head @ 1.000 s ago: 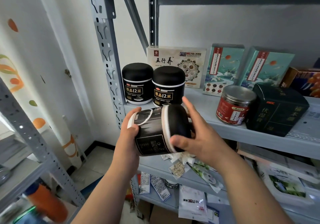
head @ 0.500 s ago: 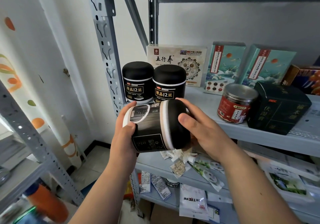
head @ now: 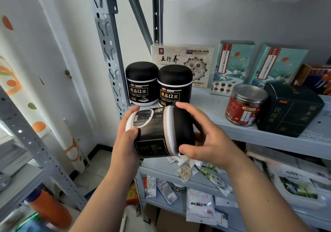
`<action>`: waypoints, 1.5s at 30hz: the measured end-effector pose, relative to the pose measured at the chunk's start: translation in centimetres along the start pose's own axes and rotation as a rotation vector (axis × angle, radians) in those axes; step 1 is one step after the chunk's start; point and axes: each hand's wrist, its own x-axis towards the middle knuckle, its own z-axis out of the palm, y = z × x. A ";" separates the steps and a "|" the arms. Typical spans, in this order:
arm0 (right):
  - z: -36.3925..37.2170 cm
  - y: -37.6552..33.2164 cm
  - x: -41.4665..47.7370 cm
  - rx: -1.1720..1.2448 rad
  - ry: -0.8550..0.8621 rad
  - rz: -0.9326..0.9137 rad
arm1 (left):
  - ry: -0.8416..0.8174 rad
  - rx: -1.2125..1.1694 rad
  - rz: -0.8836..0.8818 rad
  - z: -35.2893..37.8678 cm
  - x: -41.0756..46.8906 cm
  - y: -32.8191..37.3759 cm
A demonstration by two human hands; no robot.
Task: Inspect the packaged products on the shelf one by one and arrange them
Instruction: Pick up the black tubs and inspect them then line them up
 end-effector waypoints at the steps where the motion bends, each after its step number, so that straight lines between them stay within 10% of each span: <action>1: 0.0 0.0 0.0 -0.008 -0.004 -0.019 | -0.001 0.007 -0.003 -0.1 -0.1 -0.1; 9: 1.8 1.0 0.6 -0.040 0.148 0.035 | 0.047 -0.032 -0.088 0.2 -0.4 -0.7; 16: 1.1 2.2 1.1 0.669 0.219 -0.103 | 0.129 -0.420 -0.387 -0.5 -0.8 -1.1; 28: 1.1 2.4 0.8 0.709 0.222 -0.082 | 0.096 -0.575 -0.363 -0.1 -1.3 -1.1; 45: 1.7 0.1 -0.4 0.070 0.152 -0.206 | -0.056 -0.157 -0.069 -0.2 0.0 0.9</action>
